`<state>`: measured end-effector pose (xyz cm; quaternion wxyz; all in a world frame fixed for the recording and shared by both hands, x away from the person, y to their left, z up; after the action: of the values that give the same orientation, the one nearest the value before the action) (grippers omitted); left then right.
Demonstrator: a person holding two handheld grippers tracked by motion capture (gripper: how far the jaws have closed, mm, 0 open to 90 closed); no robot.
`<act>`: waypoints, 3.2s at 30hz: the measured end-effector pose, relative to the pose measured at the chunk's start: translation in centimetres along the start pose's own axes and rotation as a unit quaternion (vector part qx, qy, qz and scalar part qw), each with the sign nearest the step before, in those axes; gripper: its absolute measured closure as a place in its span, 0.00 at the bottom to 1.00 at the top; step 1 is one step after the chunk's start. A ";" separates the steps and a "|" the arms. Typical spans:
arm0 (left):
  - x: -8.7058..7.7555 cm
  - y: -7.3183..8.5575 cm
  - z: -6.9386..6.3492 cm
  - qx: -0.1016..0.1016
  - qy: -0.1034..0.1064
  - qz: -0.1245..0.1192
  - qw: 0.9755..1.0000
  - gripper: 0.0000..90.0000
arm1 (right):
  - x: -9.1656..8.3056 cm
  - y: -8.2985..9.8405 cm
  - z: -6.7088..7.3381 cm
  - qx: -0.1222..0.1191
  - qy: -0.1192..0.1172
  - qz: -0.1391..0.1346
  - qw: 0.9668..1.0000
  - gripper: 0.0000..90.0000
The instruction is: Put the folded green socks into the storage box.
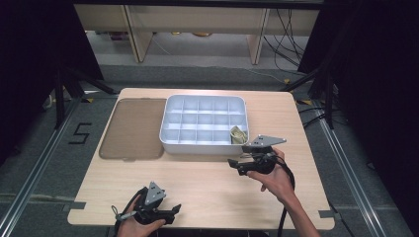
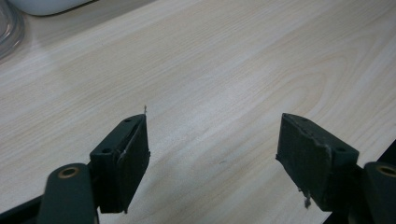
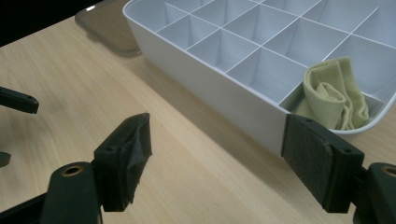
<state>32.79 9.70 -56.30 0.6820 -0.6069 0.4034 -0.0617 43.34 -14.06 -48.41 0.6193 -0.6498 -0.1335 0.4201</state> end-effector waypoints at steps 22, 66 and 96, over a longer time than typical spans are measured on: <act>0.0 0.1 0.2 0.004 -0.005 0.003 1.000 0.27 | -1.2 2.5 0.3 -0.004 -0.009 0.014 1.000 0.23; 0.1 0.0 0.1 -0.001 -0.005 0.000 1.000 0.27 | -4.1 8.0 2.2 0.006 -0.010 0.030 0.999 0.19; 0.2 0.0 0.0 0.003 -0.006 -0.005 1.000 0.26 | -5.9 11.0 3.3 -0.021 -0.008 0.044 0.999 0.18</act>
<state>32.92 9.61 -56.41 0.6857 -0.6073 0.3964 -0.0622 33.54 -18.06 -55.87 0.5852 -0.6649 -0.1185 0.4488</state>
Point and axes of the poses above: each handheld gripper's, and its own axes: x roughly forward along the jaws, y roughly out of its underside, z roughly to its left, the point moved 9 cm from there along x, roughly forward along the jaws, and after that the axes turned 14 degrees about -z, right-handed, at the moved point
